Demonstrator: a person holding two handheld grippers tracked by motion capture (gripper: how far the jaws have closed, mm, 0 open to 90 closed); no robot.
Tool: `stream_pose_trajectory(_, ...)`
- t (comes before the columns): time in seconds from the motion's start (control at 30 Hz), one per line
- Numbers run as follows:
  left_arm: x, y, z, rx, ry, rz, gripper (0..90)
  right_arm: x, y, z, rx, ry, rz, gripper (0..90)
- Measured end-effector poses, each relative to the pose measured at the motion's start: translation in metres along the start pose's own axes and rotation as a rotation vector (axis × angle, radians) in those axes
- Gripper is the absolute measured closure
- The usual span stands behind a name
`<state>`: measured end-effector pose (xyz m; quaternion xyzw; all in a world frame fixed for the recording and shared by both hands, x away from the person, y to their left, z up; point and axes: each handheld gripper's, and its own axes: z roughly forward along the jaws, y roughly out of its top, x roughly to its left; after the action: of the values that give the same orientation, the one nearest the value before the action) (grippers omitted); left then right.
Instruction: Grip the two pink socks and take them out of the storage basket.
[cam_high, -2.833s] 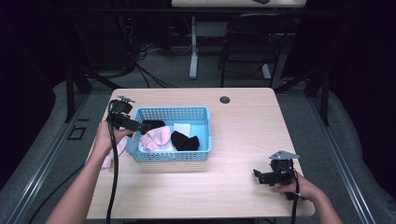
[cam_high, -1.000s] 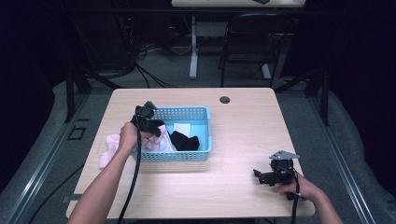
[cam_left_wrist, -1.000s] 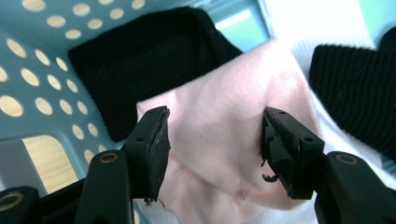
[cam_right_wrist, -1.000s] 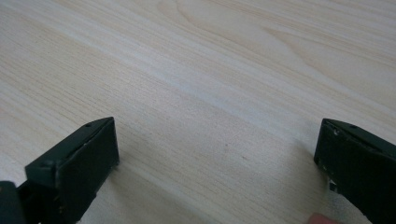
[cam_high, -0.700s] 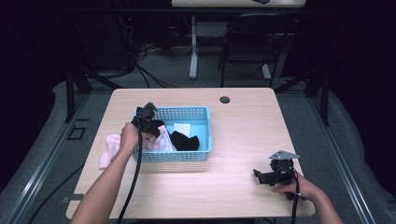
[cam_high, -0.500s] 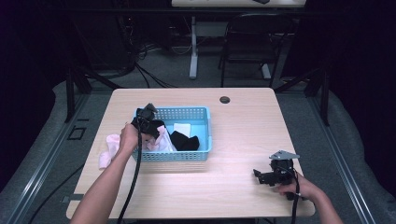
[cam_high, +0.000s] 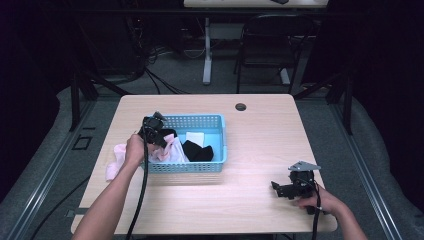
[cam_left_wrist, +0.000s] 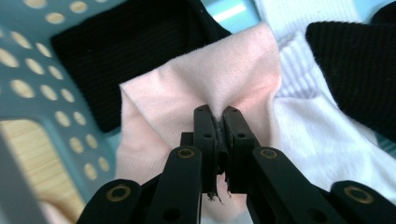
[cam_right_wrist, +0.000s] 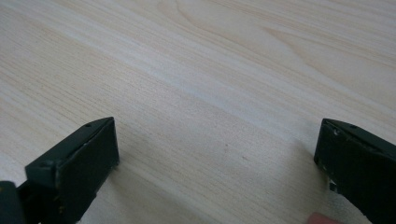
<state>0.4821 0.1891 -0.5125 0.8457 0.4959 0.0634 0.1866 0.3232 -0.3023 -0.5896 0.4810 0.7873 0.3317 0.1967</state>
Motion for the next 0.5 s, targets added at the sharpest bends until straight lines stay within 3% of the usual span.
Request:
stream_pose_trajectory(0.17, 0.004, -0.004, -0.013, -0.046, -0.023, -0.01, 86.1, 0.0, 0.0, 0.0, 0.0, 0.0, -0.001, 0.0)
stream_pose_trajectory(0.5, 0.002, -0.01, -0.039, -0.129, -0.019, 0.023, 86.3, 0.0, 0.0, 0.0, -0.001, 0.0, 0.0, 0.0)
